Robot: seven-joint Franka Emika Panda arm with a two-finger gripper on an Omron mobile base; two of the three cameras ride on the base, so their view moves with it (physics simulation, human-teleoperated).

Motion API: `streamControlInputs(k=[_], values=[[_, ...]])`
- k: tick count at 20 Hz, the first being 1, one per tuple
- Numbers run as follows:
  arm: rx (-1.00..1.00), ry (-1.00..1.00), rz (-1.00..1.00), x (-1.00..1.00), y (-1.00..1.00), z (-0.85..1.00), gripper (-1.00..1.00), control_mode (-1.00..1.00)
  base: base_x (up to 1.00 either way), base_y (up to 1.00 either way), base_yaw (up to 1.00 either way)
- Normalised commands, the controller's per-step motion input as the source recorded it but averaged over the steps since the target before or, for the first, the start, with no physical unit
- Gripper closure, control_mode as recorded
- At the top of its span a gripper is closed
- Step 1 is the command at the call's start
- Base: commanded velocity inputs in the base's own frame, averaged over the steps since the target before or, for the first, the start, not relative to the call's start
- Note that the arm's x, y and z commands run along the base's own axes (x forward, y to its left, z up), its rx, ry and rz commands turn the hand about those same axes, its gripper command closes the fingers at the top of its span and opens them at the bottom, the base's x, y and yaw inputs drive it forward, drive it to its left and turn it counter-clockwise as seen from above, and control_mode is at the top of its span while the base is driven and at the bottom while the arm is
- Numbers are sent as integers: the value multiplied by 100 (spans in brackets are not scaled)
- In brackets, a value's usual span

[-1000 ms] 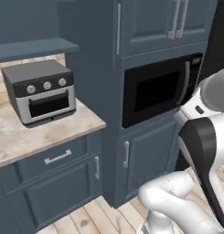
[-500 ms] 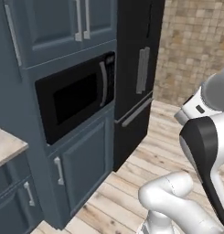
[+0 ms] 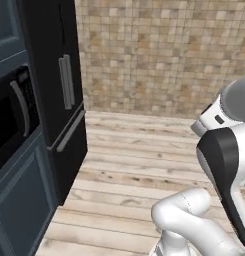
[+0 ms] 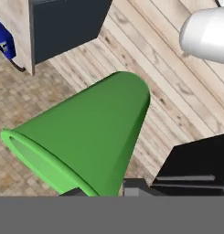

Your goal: There is a tray on the dining counter. Grab the cup, mug, and pitcher and place them on the tray. The pitcher may be placed next to the tray if it cannot fit the tray.

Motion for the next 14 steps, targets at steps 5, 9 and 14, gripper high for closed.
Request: streamControlInputs(k=[5, 9, 14], values=[[0, 0, 0, 0, 0, 0, 100, 100, 0, -14, -68], [0, 0, 0, 0, 0, 0, 100, 100, 7, 0, -66], [0, 0, 0, 0, 0, 0, 100, 100, 24, 2, -63]])
